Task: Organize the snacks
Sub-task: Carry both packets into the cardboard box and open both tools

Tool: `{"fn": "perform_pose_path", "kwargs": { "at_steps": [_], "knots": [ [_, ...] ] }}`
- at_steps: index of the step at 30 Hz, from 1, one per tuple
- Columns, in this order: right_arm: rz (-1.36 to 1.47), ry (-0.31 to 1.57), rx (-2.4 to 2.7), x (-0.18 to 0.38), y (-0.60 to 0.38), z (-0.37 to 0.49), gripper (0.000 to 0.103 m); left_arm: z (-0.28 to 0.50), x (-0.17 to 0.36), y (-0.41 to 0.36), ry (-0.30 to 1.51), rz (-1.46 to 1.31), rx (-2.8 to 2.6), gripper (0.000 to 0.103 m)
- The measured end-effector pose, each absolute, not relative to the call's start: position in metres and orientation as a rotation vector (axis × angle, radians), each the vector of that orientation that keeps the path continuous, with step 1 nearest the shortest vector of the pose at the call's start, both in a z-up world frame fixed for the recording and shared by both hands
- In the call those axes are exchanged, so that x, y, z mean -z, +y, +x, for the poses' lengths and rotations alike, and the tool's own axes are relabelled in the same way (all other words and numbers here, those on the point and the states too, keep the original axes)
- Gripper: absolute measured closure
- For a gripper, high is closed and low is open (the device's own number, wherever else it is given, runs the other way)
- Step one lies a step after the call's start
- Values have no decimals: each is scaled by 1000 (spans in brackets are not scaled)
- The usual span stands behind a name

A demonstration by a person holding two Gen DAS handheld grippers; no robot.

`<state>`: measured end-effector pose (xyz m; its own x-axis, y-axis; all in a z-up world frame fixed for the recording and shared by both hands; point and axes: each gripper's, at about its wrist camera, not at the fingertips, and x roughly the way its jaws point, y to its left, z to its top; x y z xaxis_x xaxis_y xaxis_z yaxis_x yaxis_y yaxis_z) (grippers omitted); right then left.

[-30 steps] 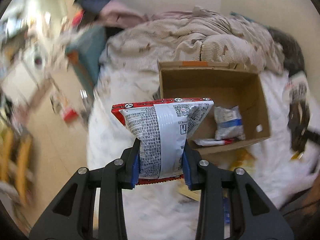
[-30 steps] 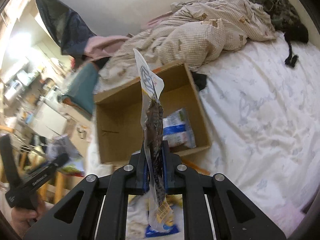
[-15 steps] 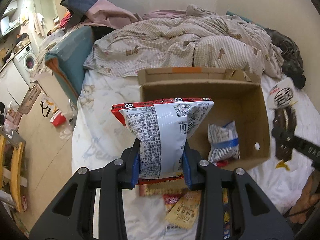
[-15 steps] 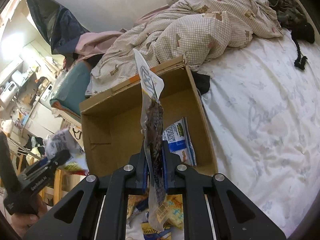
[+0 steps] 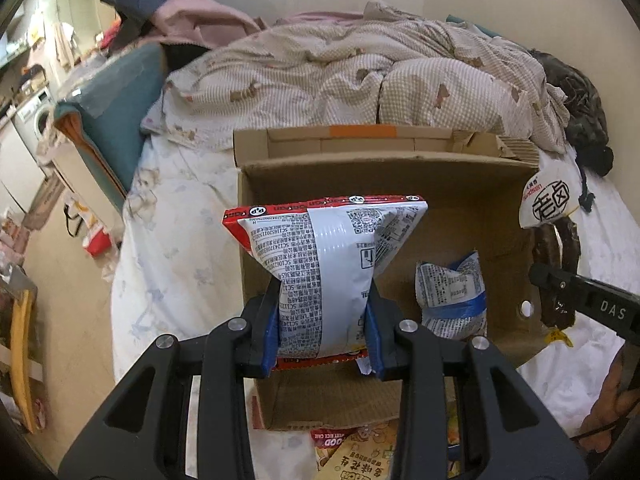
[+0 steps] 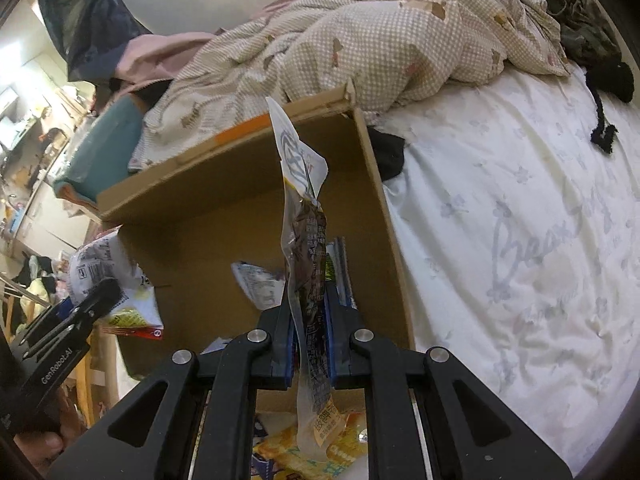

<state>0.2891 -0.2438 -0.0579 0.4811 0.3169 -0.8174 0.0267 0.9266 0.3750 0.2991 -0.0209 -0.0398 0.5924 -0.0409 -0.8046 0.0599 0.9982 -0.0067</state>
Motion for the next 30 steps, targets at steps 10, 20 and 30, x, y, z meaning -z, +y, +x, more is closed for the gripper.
{"fn": "perform_pose_path", "kwargs": {
  "at_steps": [10,20,30],
  "knots": [
    [382,1100,-164,66,-246,294,91,301,42,-18,929,4,70,70],
    [451,1091,-221,66,-241,295,90,299,38,-12,924,-35,74,70],
    [509,1105,-262,65,-239,298,86,293,28,-9,892,-69,73,13]
  ]
}}
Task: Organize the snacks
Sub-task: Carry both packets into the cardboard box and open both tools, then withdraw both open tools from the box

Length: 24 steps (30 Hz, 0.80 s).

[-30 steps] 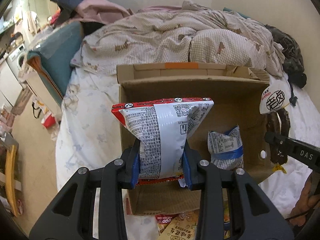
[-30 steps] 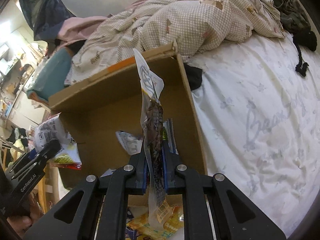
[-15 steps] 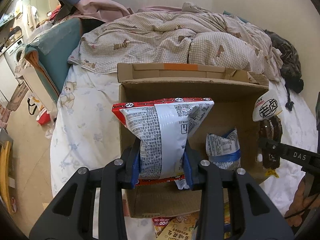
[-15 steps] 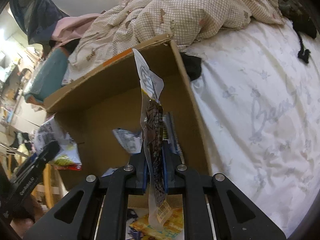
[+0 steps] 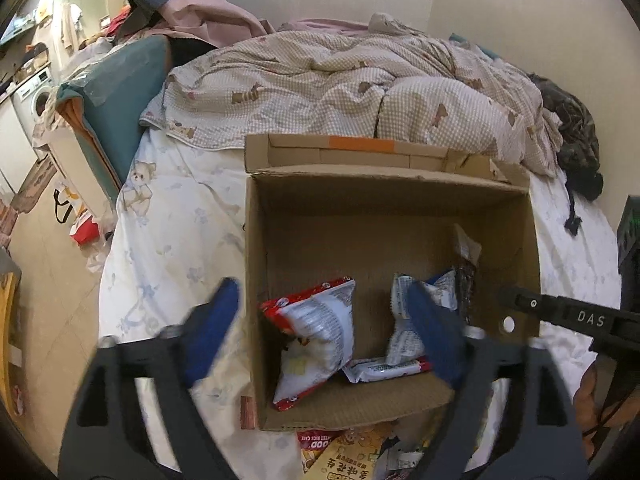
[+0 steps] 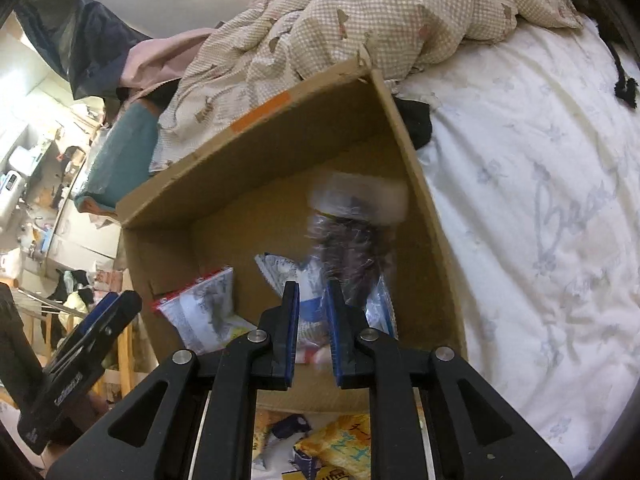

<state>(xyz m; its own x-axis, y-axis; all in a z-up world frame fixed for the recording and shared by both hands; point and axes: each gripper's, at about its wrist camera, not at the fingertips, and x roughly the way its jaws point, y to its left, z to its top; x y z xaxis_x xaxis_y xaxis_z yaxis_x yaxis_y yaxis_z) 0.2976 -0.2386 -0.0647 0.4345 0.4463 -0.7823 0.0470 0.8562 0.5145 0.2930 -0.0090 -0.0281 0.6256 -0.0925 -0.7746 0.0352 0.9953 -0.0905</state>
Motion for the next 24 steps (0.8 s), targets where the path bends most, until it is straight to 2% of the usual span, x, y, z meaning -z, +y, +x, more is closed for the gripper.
{"fn": "perform_pose_path", "kwargs": {
  "at_steps": [2,11,12,13,15,17,20,24],
  "knots": [
    [506,1107,-266,65,-238,298,86,293,27,-8,891,-77,75,10],
    [469,1089,-286,57,-232,295,85,285,23,-5,874,-72,73,10],
    [466,1088,-282,55,-231,294,75,283,22,-4,868,-71,71,10],
    [464,1090,-284,55,-231,293,41,280,19,-2,861,-76,74,10],
    [440,1058,-275,49,-228,288,2,275,16,1,850,-88,80,10],
    [403,1001,-257,39,-225,280,2,270,11,3,835,-87,74,9],
    [406,971,-267,30,-226,271,2,263,5,5,844,-94,81,2],
    [428,921,-253,18,-230,254,2,251,-3,8,841,-112,114,1]
  ]
}}
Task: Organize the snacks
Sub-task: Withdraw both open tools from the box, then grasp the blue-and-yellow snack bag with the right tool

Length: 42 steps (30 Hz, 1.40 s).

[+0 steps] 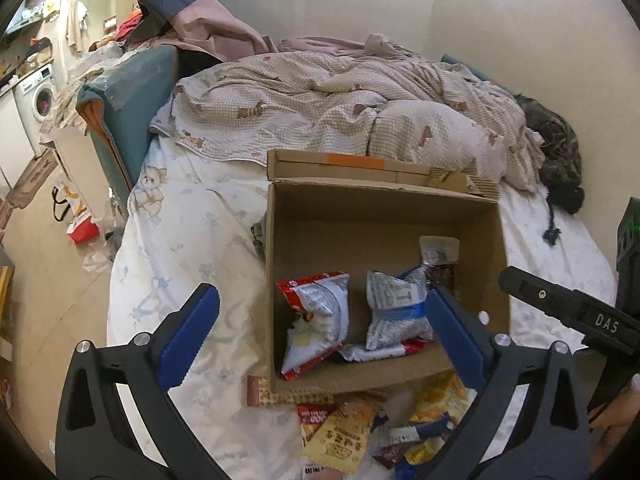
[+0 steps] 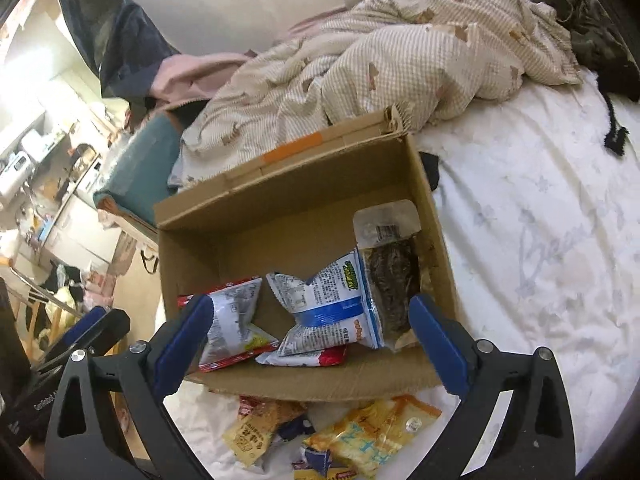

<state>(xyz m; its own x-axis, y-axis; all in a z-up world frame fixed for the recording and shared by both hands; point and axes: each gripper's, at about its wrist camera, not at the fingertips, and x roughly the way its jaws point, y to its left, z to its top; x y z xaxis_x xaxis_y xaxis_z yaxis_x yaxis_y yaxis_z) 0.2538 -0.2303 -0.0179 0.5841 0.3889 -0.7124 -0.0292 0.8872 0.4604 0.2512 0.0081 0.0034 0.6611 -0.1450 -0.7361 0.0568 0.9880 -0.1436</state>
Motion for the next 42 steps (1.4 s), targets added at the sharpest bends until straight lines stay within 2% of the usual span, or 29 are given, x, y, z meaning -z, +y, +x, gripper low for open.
{"fn": "perform_pose_path", "kwargs": {
  "at_steps": [16,30,37,42],
  "knots": [
    [361,876,-209,3,-230,171,2,178,-16,39,843,-159,37,1],
    [340,926,-193,10,-230,135,3,139,6,44,924,-166,-20,1],
    [389,1022,-230,28,-237,132,3,133,20,47,979,-162,-59,1],
    [497,1206,-254,67,-236,143,3,134,31,53,1033,-180,-87,1]
  ]
}}
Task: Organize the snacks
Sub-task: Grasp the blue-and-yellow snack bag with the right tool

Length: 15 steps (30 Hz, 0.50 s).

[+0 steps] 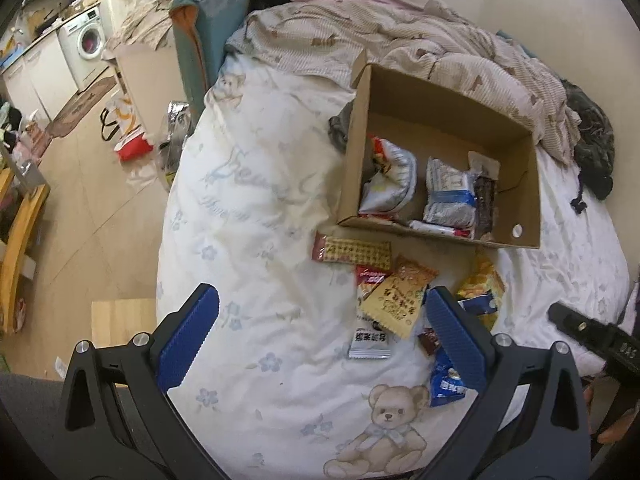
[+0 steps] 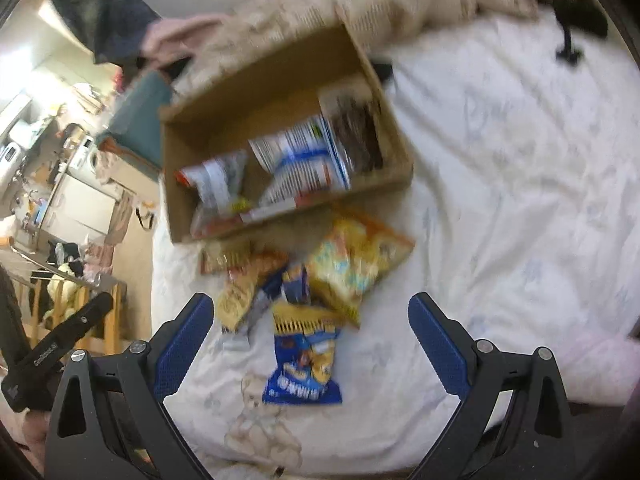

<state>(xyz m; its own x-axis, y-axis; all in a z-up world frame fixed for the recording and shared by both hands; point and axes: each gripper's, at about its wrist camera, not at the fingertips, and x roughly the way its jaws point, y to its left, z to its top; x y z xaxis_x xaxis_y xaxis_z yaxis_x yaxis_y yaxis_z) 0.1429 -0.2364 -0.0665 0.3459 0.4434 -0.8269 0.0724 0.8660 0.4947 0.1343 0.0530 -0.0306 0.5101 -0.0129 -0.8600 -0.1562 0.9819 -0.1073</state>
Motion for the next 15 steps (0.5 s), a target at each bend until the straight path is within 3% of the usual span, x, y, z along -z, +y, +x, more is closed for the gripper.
{"fn": "perform_pose_path", "kwargs": {
  "at_steps": [6,10,15],
  "knots": [
    [588,1392,-273,115,-211,154,4,138,33,59,1045,-208,-108,1],
    [489,1497,-274,142,-181,159,5,142,32,60,1041,-186,-127,1],
    [372,1565,-295,159,-157,154,26,145,34,72,1057,-240,-138,1]
  ]
}}
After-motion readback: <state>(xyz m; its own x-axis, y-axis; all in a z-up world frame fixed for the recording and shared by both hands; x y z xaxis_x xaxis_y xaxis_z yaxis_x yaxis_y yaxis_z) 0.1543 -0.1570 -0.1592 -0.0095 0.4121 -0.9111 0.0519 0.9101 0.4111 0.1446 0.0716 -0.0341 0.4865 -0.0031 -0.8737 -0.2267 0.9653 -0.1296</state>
